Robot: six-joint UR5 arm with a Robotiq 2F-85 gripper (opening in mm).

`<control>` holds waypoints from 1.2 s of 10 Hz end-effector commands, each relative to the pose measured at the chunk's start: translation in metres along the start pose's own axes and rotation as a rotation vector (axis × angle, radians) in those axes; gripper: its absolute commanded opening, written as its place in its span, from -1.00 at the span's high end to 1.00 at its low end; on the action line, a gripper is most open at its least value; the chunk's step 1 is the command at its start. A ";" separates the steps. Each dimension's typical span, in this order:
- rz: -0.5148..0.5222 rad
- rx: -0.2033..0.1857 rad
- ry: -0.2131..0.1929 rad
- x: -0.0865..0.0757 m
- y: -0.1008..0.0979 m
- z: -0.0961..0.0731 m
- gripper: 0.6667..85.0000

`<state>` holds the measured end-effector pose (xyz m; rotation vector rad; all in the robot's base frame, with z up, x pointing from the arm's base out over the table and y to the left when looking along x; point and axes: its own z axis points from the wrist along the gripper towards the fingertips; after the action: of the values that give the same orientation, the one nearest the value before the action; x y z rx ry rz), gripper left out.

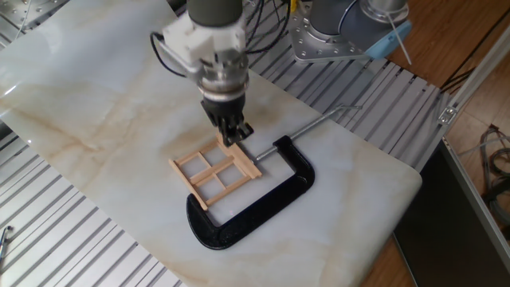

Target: Open a sliding window

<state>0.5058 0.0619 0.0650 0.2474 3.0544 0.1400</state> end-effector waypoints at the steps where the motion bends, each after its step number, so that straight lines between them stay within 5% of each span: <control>1: 0.007 0.024 -0.007 -0.009 -0.003 0.024 1.00; 6: 0.041 -0.035 0.005 -0.017 0.028 0.039 1.00; 12: 0.034 -0.005 0.015 -0.016 0.027 0.053 1.00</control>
<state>0.5292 0.0889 0.0194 0.2884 3.0613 0.1547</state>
